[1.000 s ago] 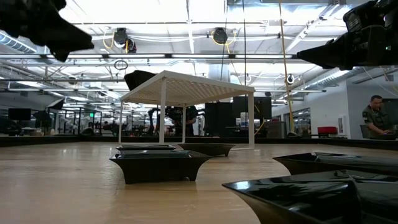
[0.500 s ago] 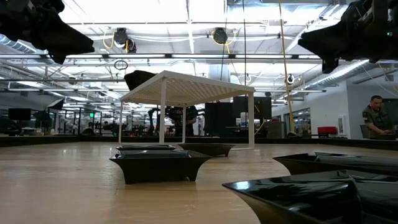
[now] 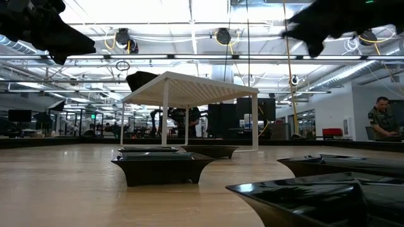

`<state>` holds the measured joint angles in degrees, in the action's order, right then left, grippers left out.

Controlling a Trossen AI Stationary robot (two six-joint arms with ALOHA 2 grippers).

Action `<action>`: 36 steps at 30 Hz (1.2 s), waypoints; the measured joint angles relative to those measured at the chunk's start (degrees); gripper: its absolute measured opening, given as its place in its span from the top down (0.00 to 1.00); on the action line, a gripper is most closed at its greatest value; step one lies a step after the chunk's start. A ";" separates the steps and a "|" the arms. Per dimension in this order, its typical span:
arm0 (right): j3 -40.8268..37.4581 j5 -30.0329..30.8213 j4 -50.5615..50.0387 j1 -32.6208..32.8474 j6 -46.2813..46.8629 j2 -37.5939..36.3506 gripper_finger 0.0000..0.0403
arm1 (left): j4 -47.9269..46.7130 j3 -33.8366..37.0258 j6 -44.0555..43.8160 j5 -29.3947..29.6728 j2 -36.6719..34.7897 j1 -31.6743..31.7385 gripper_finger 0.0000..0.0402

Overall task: Pick & Place Mini shaped plates
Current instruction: Put the square plate on the shelf

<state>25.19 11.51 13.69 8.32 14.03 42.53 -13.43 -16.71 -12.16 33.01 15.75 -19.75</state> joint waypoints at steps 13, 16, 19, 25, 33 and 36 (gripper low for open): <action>23.98 0.42 -10.72 1.72 24.54 45.66 0.40 | 0.06 0.00 -0.01 0.00 0.00 0.00 0.70; 23.80 0.44 -11.38 2.25 28.12 50.55 0.43 | 0.03 0.00 -0.02 0.00 -0.02 0.00 0.70; 23.83 0.66 -8.68 2.55 28.82 53.85 0.46 | 0.03 0.00 -0.02 0.00 -0.02 0.00 0.70; 23.91 0.46 0.03 2.68 27.90 59.19 0.49 | 0.00 0.00 -0.04 -0.02 -0.01 0.00 0.70; 24.00 0.64 5.97 2.69 26.77 64.30 0.50 | 0.04 0.00 -0.04 -0.02 -0.02 0.00 0.70; 24.00 0.79 5.92 2.83 26.63 64.81 0.50 | 0.02 -0.01 -0.04 -0.02 0.00 0.00 0.70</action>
<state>49.19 12.29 19.61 11.15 40.66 107.35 -13.41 -16.72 -12.21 32.99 15.75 -19.75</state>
